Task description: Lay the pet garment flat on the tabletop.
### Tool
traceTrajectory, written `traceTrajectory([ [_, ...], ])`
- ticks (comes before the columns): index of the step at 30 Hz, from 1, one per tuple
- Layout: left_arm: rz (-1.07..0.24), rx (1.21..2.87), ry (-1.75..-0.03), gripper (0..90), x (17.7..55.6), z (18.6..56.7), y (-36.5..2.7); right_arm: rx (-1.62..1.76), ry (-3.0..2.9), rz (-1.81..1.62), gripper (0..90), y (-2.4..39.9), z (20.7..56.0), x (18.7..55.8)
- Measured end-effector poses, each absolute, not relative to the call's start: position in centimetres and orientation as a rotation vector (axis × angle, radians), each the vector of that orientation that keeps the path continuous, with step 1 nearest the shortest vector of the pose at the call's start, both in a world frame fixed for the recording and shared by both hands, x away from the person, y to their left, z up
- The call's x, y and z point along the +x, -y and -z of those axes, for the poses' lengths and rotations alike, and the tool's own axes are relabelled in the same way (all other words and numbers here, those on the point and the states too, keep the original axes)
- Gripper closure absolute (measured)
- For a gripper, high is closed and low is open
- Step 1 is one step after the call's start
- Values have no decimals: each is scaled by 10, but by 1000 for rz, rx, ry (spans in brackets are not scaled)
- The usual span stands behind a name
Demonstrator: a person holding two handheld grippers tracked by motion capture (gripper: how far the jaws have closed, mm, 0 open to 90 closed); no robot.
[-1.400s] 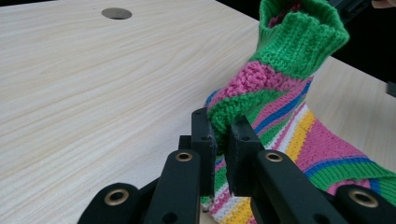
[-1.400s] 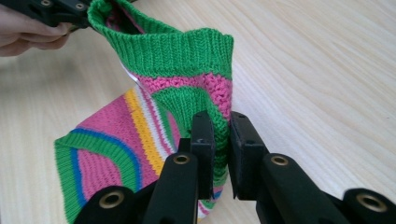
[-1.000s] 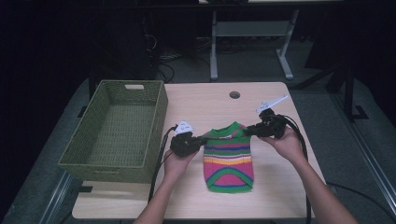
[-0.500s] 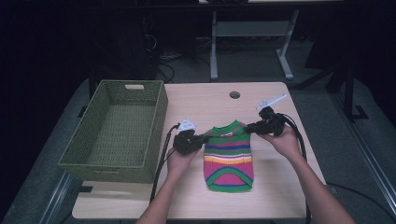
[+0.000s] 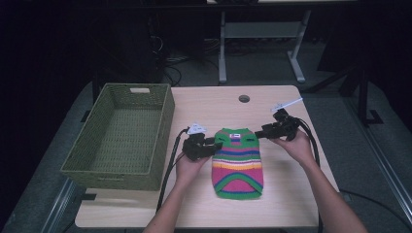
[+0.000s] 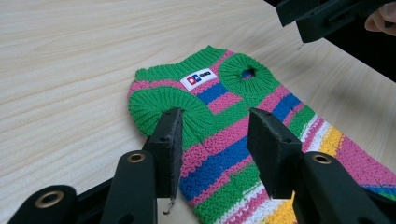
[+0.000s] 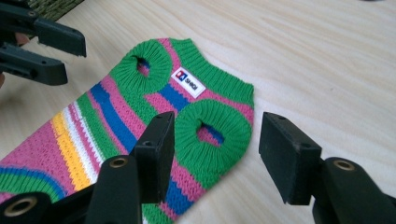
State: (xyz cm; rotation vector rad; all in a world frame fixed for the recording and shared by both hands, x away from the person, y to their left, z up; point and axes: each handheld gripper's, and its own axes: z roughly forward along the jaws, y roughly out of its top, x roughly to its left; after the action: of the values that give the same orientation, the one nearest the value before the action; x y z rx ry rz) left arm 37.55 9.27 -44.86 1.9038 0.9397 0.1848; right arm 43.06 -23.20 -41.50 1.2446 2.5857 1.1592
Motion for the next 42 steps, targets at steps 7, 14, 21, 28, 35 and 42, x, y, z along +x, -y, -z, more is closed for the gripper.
traceTrajectory([
  [7,-193,1897,-934,501,371,446,-97,1237,-2606,-1199,435,238,414,425],
  [14,-198,1904,-930,439,369,444,-99,1241,-2616,-1240,416,249,416,422],
  [21,-197,1913,-929,355,366,443,-100,1243,-2614,-1250,413,259,415,417],
  [28,-196,1934,-912,303,362,442,-99,1251,-2620,-1258,386,266,417,411],
  [35,-188,1944,-918,276,360,442,-101,1257,-2627,-1262,372,272,419,406],
  [42,-187,1950,-909,260,356,441,-100,1258,-2622,-1274,364,278,419,400],
])
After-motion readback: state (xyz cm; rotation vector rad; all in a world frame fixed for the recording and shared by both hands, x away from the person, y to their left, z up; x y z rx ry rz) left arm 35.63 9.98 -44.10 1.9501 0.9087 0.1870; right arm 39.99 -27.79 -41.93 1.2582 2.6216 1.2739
